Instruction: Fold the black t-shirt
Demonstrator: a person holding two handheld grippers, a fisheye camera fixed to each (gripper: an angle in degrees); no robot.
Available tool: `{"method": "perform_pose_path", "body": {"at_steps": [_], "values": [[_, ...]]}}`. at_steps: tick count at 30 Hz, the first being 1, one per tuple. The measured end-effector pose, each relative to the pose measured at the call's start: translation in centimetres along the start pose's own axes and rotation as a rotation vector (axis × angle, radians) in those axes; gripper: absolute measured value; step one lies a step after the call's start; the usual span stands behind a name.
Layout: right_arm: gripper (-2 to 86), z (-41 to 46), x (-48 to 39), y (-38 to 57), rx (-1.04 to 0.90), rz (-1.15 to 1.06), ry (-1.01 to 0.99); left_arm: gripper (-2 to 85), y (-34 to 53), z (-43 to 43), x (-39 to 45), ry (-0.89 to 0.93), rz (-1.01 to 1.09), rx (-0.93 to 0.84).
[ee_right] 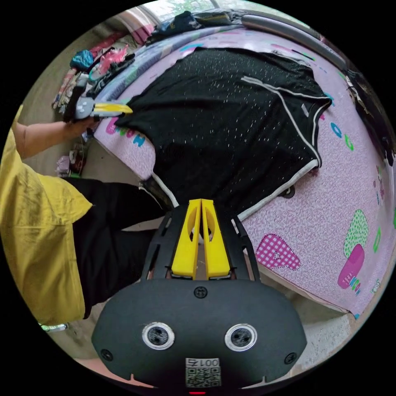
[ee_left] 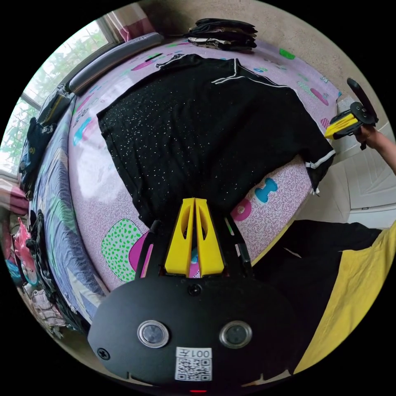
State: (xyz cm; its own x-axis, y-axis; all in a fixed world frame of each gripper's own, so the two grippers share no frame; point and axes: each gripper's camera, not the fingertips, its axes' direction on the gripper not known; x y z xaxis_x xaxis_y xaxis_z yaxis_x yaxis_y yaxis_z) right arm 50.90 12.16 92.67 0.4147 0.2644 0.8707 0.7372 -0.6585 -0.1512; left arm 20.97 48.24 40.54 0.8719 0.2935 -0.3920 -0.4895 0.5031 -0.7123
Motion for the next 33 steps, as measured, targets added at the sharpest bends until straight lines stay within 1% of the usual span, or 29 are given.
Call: {"method": "perform_pose_path", "body": {"at_steps": [2,4,8,11,13,15,16,18,22,25,27,31,33], "values": [[0.0,0.1,-0.2,-1.1,0.02,0.002,-0.007,-1.5,1.0,-0.1,-0.1,-0.009,-0.023,-0.002],[0.0,1.0,-0.6,-2.2,-0.004,-0.007,0.014,-1.5,1.6,-0.2,-0.3,-0.031,-0.044,-0.001],[0.0,3.6,-2.1,-3.3,-0.11,-0.077,0.071,-1.5,2.9,0.6,-1.6,-0.013,-0.127,-0.04],[0.0,3.9,-2.7,-3.5,-0.131,-0.092,0.052,-1.5,4.4,1.5,-2.2,0.002,-0.155,-0.09],[0.0,3.9,-2.7,-3.8,-0.152,-0.081,0.038,-1.5,5.2,1.3,-2.3,0.016,-0.166,-0.07],[0.0,2.6,-3.1,-5.3,-0.102,-0.083,0.024,-1.5,5.8,1.0,-2.5,0.041,-0.19,-0.075],[0.0,2.1,-3.3,-5.9,-0.075,-0.091,0.012,-1.6,6.4,0.4,-2.9,0.056,-0.227,-0.049],[0.0,0.4,-4.5,-9.3,0.03,-0.145,-0.021,-1.6,7.5,-0.7,-3.6,0.071,-0.293,0.012],[0.0,0.7,-7.6,-16.8,0.096,-0.287,-0.033,-1.6,10.3,-2.6,-6.5,0.081,-0.43,0.138],[0.0,2.0,-11.0,-23.4,0.119,-0.412,0.036,-1.6,11.9,-2.5,-8.9,0.087,-0.488,0.165],[0.0,2.6,-13.3,-28.6,0.15,-0.481,0.123,-1.6,12.6,-2.0,-10.0,0.106,-0.491,0.175],[0.0,3.5,-15.7,-36.3,0.172,-0.536,0.162,-1.6,13.9,-1.6,-11.9,0.146,-0.447,0.204],[0.0,4.7,-16.8,-41.1,0.162,-0.546,0.219,-1.6,14.5,-1.7,-12.6,0.158,-0.434,0.218]]}}
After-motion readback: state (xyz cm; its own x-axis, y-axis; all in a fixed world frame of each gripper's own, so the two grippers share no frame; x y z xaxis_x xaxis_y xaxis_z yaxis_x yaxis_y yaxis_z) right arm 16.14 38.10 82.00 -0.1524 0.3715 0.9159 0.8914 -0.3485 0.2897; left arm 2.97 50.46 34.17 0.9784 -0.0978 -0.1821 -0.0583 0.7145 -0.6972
